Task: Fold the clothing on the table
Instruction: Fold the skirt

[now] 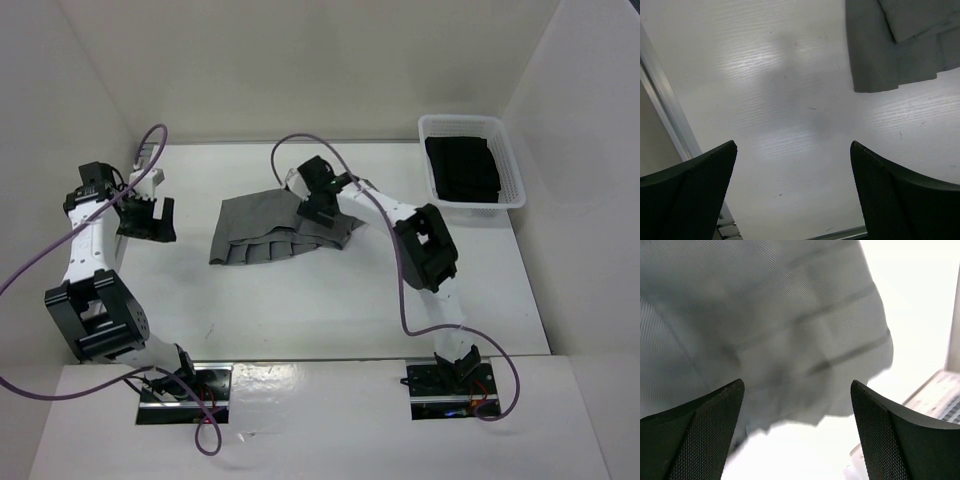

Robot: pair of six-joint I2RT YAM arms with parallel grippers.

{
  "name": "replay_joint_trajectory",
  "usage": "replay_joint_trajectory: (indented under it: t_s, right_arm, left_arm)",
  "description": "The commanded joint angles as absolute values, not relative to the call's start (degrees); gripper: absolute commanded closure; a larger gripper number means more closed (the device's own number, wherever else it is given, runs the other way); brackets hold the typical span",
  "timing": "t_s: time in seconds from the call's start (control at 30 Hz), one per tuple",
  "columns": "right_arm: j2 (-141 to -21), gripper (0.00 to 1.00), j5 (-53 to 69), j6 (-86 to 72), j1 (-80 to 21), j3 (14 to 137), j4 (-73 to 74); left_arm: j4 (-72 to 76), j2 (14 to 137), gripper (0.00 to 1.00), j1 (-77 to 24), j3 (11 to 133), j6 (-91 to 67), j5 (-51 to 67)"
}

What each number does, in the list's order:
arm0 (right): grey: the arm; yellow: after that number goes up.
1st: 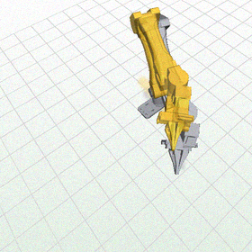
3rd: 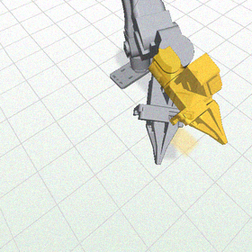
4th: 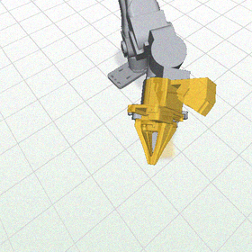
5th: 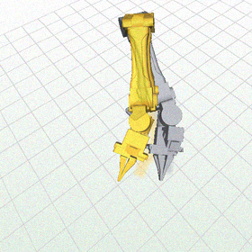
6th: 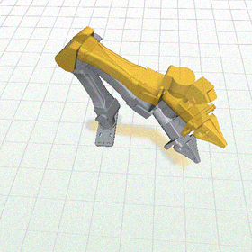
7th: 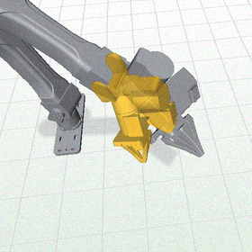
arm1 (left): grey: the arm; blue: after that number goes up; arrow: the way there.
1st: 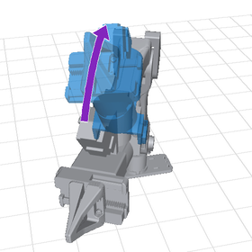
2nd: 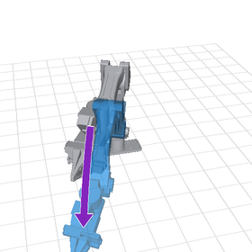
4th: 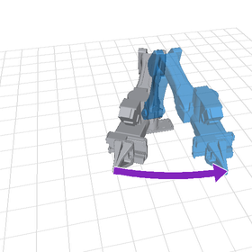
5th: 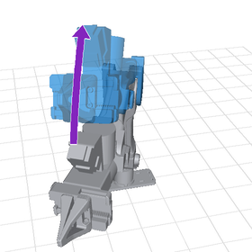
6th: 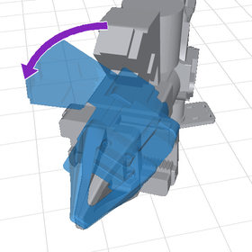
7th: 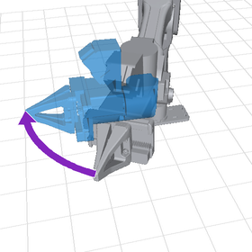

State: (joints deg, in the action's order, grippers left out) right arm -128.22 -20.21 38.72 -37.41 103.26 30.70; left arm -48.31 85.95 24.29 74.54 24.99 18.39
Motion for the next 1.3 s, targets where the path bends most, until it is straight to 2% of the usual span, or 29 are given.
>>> replay_joint_trajectory:
  t_s: [0.0, 0.17, 0.33, 0.5, 0.6, 0.87, 1.1, 1.27]
  right_arm:
    - [-116.5, 0.09, -11.3, 32.0, -34.3, 104.9, 35.7]
    - [-107.9, 0.08, 1.6, 27.5, -28.9, 103.4, 38.9]
    - [-104.4, 0.08, -0.6, 27.3, -27.2, 95.6, 37.3]
    - [-104.4, 0.08, 0.0, 26.8, -26.0, 95.0, 37.9]
    - [-104.4, 0.08, 0.5, 25.6, -26.0, 93.9, 37.9]
    - [-104.4, 0.08, 1.8, 25.6, -25.5, 93.3, 37.9]
    - [-105.6, 0.08, 1.8, 25.0, -25.0, 94.5, 37.9]
    - [-105.6, 0.08, 1.8, 25.0, -24.4, 95.0, 38.4]
  left_arm:
    - [-48.2, 88.5, 0.00, 22.3, 77.0, 23.2, 23.5]
    - [-48.2, 94.8, 0.00, 19.7, 81.1, 21.5, 31.9]
    - [-45.4, 103.6, 0.00, 14.9, 82.9, 19.0, 36.5]
    - [-43.6, 112.9, 0.02, 10.8, 87.2, 17.7, 38.0]
    - [-41.8, 116.2, 0.05, 9.5, 89.3, 16.5, 38.0]
    - [-38.2, 118.7, 0.05, 9.0, 91.2, 14.7, 30.1]
    - [-37.5, 122.8, 0.05, 9.5, 92.3, 14.1, 28.9]
    - [-37.5, 124.6, 0.13, 8.3, 92.8, 13.5, 29.4]
